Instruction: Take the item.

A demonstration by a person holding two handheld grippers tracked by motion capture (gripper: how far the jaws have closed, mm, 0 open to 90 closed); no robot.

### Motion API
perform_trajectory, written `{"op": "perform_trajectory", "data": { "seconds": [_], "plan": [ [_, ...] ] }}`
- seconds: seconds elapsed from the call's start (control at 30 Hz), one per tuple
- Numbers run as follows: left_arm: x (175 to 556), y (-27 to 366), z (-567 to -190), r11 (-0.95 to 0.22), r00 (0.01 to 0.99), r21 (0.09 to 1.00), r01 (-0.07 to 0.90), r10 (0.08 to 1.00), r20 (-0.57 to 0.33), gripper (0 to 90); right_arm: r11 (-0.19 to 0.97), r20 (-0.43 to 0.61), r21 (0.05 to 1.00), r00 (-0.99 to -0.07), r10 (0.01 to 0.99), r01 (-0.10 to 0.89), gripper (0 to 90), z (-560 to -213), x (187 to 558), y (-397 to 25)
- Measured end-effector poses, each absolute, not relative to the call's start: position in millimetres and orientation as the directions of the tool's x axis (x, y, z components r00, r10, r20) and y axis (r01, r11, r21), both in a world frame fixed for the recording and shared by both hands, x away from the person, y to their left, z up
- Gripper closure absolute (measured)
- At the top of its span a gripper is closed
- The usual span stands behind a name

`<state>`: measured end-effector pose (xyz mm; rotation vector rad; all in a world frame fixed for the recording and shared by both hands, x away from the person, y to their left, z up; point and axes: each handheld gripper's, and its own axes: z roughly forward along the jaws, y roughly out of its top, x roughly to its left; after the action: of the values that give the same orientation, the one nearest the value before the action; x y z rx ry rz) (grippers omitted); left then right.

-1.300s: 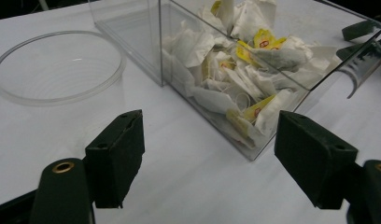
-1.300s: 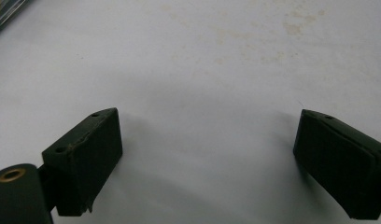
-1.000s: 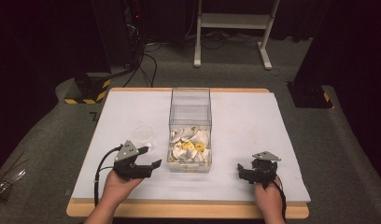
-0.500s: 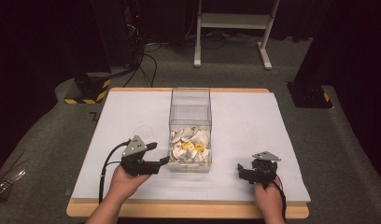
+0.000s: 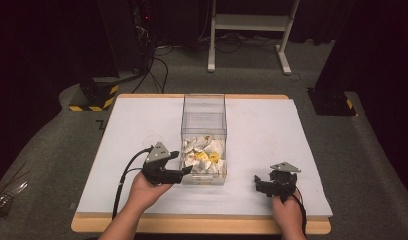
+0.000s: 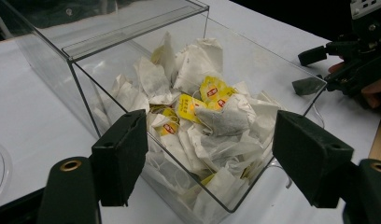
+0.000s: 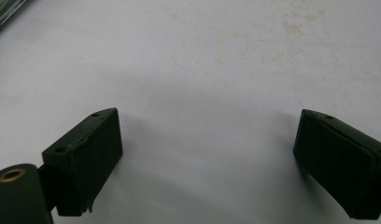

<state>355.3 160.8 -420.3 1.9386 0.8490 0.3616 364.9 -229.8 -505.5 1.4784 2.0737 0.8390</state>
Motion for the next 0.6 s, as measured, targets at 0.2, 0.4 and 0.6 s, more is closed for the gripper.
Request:
{"op": "perform_trajectory", "data": {
  "seconds": [0.2,0.4,0.6],
  "plan": [
    [359.6,154.0,-419.3,-0.288,0.703,0.857,0.428,0.701,-0.116,29.6,0.238,-0.016,0.705,-0.32,0.947,0.668,7.8,-505.5,365.1,-229.9],
    [359.5,139.6,-413.2,-0.316,0.715,0.855,0.41,0.694,-0.086,29.6,0.236,-0.014,0.704,-0.318,0.948,0.67,7.7,-505.5,365.1,-229.8],
    [362.0,128.8,-412.7,-0.332,0.72,0.843,0.423,0.688,-0.09,29.5,0.239,-0.016,0.703,-0.32,0.947,0.67,7.7,-505.5,365.1,-229.8]
  ]
}}
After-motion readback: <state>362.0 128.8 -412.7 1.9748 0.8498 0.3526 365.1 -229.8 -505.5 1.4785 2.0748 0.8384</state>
